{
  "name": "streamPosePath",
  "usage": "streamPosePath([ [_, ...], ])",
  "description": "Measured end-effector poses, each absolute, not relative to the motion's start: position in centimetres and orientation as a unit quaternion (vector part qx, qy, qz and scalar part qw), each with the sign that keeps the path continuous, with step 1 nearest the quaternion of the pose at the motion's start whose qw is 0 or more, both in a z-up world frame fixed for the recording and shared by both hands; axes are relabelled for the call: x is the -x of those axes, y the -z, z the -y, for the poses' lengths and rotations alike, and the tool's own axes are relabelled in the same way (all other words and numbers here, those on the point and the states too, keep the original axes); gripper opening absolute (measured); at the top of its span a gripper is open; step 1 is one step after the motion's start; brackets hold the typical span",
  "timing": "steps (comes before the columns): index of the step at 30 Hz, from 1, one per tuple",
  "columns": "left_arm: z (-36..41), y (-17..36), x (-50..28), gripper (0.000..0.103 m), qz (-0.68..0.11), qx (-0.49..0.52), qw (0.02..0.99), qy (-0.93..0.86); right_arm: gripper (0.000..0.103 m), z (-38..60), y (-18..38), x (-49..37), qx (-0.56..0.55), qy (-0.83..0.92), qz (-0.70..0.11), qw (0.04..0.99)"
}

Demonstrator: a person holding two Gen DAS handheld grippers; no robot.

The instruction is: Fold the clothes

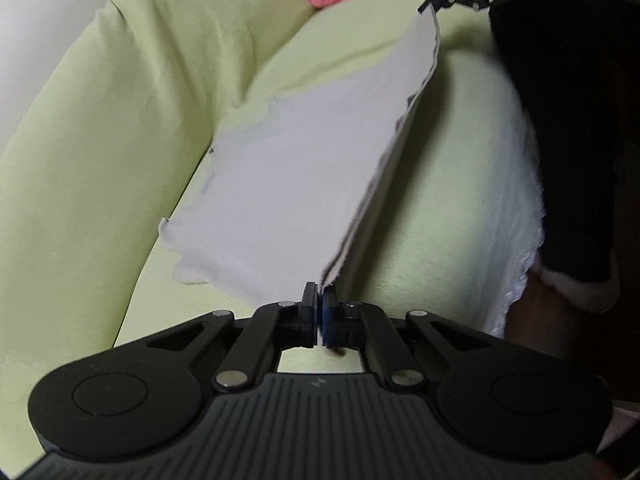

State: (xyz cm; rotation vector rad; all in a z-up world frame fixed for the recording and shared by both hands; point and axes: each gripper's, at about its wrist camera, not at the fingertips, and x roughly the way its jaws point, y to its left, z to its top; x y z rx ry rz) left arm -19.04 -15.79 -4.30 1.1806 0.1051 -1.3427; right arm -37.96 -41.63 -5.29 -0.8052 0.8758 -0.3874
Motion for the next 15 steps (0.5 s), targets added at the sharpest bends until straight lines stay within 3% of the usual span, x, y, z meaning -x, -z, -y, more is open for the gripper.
streamPosePath([
  [9, 11.8, 0.4, 21.7, 0.000, -0.081, -0.492, 0.606, 0.620, 0.000, 36.9, 1.4, 41.9, 0.355, 0.190, -0.385, 0.831],
  [15, 15.1, -2.5, 17.0, 0.000, -0.095, -0.455, 0.653, 0.597, 0.000, 38.9, -1.7, 40.7, 0.357, 0.193, -0.370, 0.836],
])
